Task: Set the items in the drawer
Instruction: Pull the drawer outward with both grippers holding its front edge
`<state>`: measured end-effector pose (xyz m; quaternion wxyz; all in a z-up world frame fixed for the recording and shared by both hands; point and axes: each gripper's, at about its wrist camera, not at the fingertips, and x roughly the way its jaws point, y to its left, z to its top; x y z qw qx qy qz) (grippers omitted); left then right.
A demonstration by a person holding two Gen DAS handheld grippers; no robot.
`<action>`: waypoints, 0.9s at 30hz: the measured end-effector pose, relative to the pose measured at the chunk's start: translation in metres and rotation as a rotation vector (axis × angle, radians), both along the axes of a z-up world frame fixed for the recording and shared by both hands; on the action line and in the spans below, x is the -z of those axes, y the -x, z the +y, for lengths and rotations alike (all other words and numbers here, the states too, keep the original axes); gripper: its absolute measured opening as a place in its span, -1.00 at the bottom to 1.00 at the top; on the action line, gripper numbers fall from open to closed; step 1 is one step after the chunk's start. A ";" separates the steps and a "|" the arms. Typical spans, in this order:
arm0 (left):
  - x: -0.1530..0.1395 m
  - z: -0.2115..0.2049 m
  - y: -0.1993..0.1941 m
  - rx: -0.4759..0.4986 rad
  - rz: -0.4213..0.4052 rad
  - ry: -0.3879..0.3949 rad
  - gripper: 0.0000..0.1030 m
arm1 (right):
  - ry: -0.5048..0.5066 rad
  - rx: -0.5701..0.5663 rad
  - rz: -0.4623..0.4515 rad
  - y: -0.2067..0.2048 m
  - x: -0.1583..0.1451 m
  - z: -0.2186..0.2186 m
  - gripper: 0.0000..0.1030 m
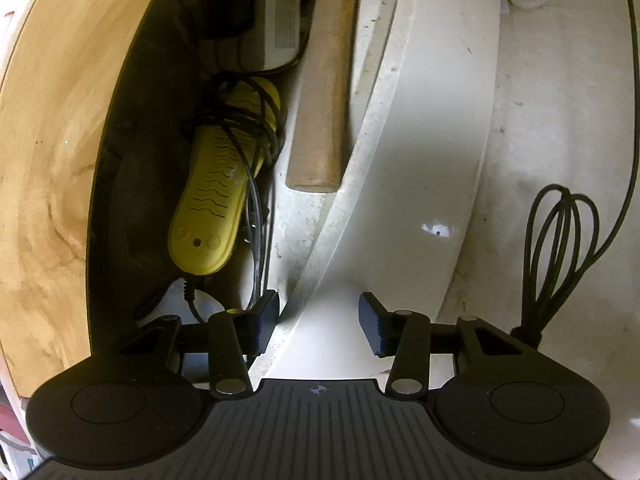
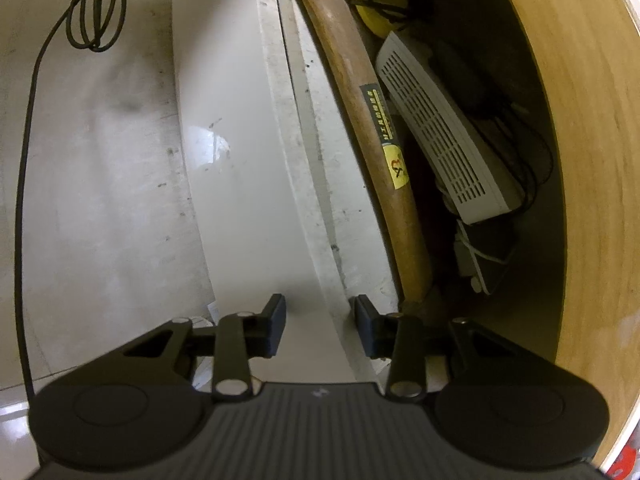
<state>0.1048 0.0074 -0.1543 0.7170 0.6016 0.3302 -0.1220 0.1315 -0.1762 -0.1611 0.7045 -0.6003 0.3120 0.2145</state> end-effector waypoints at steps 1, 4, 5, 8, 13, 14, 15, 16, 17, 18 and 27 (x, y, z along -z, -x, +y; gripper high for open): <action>-0.002 0.000 0.002 0.000 0.003 -0.002 -0.17 | 0.002 -0.003 0.003 0.001 0.000 0.000 -0.24; -0.004 0.000 0.005 -0.006 0.022 0.003 -0.18 | 0.003 -0.007 0.019 0.006 -0.002 -0.001 -0.26; -0.004 0.000 0.006 -0.004 0.031 0.003 -0.18 | 0.002 -0.006 0.028 0.007 -0.003 -0.001 -0.27; -0.007 -0.001 0.009 0.003 0.062 0.010 -0.18 | -0.003 -0.008 0.057 0.012 -0.007 -0.002 -0.30; -0.013 -0.002 0.017 0.023 0.126 0.027 -0.18 | -0.015 -0.012 0.121 0.019 -0.015 -0.004 -0.35; -0.012 -0.003 0.018 0.030 0.135 0.022 -0.18 | -0.015 -0.015 0.132 0.021 -0.016 -0.004 -0.37; -0.011 -0.004 0.019 0.036 0.144 0.017 -0.18 | -0.014 -0.017 0.143 0.022 -0.017 -0.005 -0.38; -0.010 -0.005 0.021 0.041 0.154 0.014 -0.18 | -0.014 -0.020 0.154 0.024 -0.018 -0.005 -0.38; -0.010 -0.005 0.022 0.042 0.166 0.014 -0.18 | -0.014 -0.023 0.165 0.026 -0.019 -0.005 -0.39; -0.010 -0.006 0.023 0.043 0.179 0.015 -0.18 | -0.013 -0.024 0.175 0.027 -0.020 -0.005 -0.40; -0.023 -0.014 0.041 0.047 0.293 0.045 -0.18 | -0.020 -0.054 0.292 0.041 -0.030 -0.009 -0.44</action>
